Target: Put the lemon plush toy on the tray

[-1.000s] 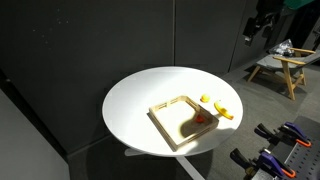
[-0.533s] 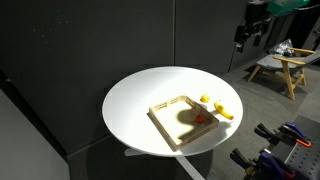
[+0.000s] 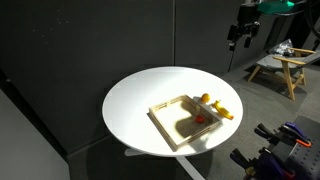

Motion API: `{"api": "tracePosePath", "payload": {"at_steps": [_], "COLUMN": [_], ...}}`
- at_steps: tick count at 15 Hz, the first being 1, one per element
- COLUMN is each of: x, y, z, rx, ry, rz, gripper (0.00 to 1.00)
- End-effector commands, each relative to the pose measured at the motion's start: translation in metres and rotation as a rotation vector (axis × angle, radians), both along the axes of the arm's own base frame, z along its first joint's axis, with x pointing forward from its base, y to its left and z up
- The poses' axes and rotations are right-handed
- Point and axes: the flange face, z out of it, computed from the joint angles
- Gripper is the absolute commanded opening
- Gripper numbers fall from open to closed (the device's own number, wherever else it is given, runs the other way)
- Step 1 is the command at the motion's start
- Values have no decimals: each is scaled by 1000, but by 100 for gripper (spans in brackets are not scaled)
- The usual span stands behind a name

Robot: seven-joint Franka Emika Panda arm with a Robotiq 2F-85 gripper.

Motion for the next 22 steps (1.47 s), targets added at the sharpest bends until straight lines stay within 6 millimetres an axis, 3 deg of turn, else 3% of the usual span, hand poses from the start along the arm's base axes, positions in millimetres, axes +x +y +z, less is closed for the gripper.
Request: {"api": "tracePosePath", "payload": {"at_steps": [1, 9, 16, 22], "x": [24, 61, 71, 75], "y": [-16, -45, -63, -68], "z": [-3, -43, -87, -124], "rx": [38, 5, -27, -26], "ry": [-3, 11, -18, 60], "rz": [25, -67, -121, -63], "gripper": [100, 100, 100, 100]}}
